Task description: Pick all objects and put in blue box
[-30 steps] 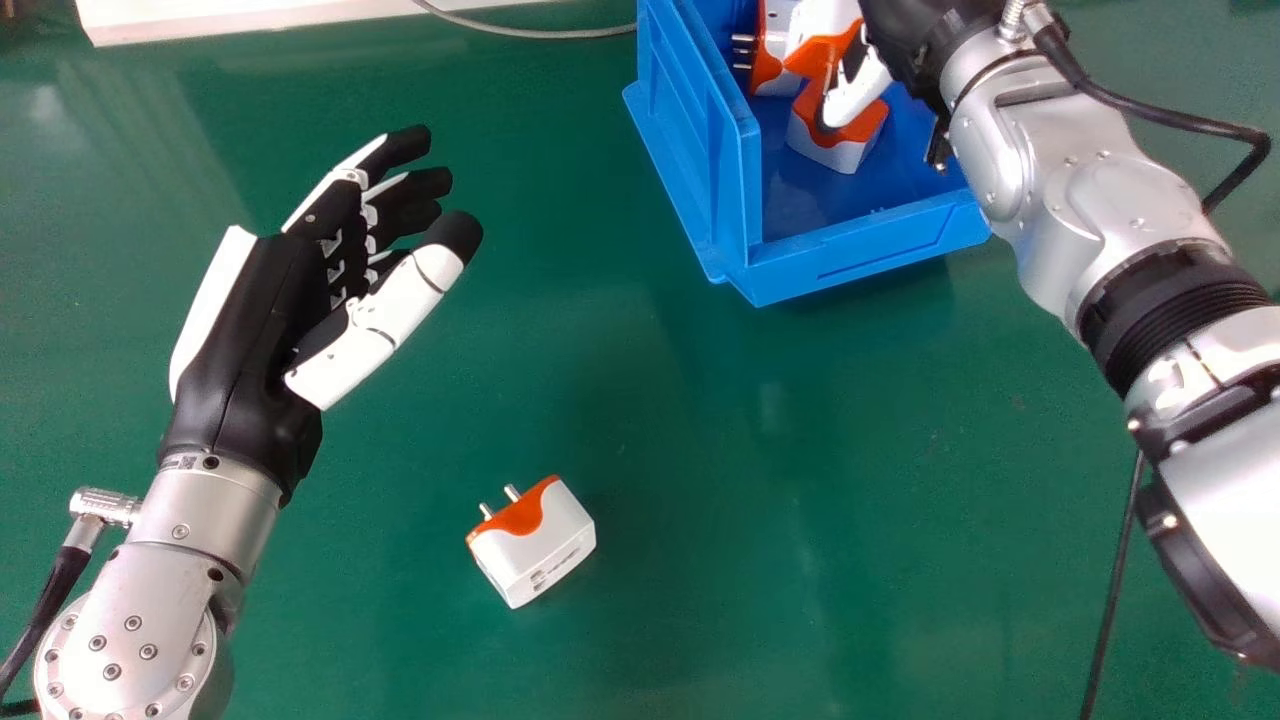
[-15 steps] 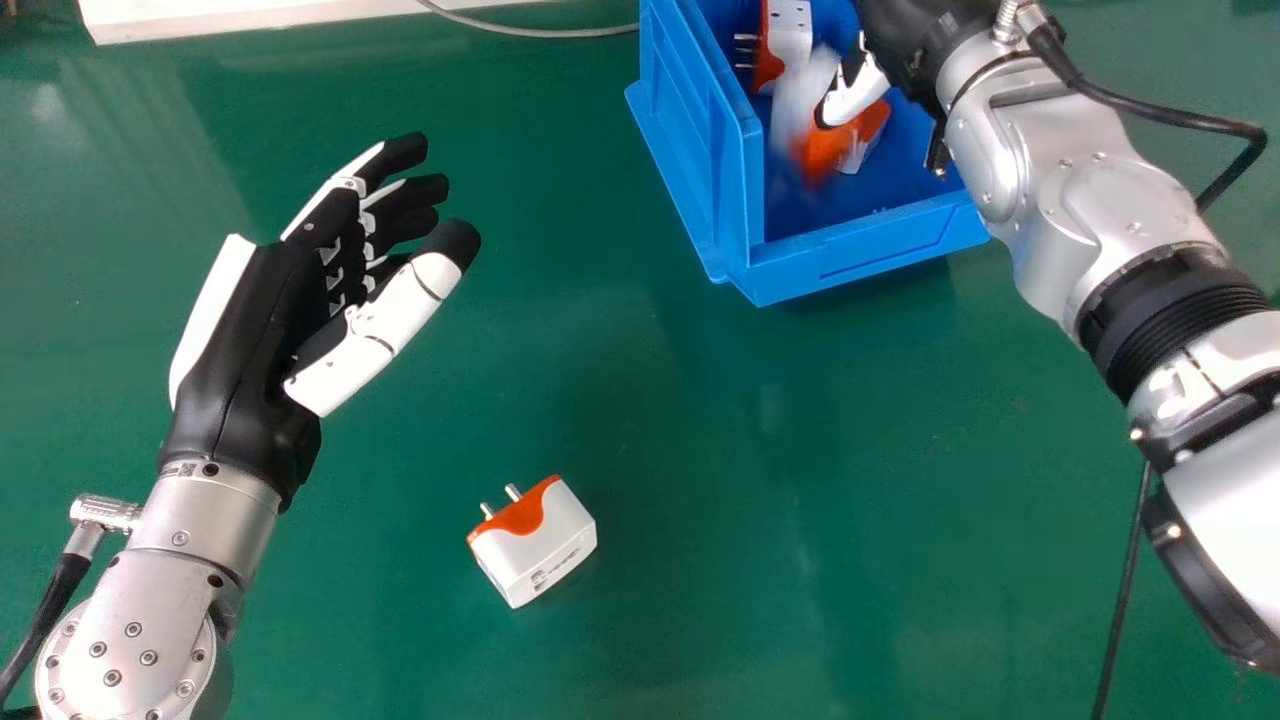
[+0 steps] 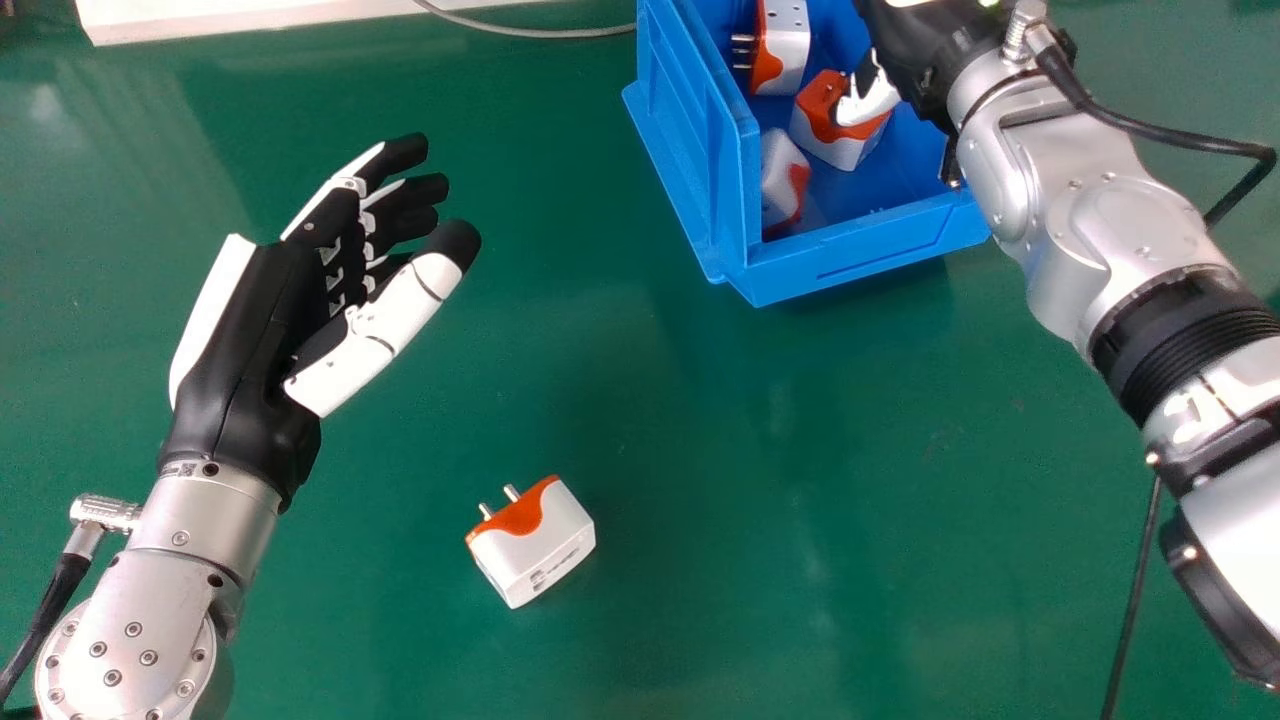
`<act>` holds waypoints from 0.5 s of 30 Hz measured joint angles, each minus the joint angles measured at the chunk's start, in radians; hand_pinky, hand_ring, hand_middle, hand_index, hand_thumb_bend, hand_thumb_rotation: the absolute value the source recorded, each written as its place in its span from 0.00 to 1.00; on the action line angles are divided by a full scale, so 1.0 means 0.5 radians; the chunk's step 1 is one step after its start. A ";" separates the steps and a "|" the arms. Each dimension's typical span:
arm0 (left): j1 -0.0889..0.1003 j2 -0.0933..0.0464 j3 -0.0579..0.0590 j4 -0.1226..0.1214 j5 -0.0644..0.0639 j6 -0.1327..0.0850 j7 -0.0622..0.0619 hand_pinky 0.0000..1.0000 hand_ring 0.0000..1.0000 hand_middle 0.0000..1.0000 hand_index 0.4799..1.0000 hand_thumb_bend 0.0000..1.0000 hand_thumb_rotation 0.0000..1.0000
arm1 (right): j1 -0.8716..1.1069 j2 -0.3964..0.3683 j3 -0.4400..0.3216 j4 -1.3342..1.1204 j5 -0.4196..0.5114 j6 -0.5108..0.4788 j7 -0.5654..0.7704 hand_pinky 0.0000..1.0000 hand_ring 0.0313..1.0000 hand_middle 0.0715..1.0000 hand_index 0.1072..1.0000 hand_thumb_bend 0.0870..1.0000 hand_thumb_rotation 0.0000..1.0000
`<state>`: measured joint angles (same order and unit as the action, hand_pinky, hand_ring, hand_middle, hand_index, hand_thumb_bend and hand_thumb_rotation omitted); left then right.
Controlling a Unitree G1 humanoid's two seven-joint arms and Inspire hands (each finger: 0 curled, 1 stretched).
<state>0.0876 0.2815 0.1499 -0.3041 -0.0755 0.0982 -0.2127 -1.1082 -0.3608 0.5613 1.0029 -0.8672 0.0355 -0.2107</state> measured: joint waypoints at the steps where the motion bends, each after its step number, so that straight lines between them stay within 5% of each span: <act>1: 0.000 0.000 0.000 0.003 0.000 0.000 0.001 0.84 0.87 0.86 0.78 0.65 0.58 | 0.006 -0.003 -0.009 -0.015 0.005 0.000 0.000 0.78 0.95 0.99 0.92 0.31 0.00; 15: -0.020 0.000 -0.024 0.035 0.037 -0.018 0.018 0.83 0.87 0.86 0.77 0.63 0.57 | 0.392 -0.180 -0.198 -0.579 0.152 -0.096 0.019 0.78 0.94 0.98 0.91 0.15 0.00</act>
<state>0.0778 0.2813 0.1381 -0.2865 -0.0568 0.0893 -0.2036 -0.9121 -0.4510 0.4622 0.7136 -0.7912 -0.0124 -0.2012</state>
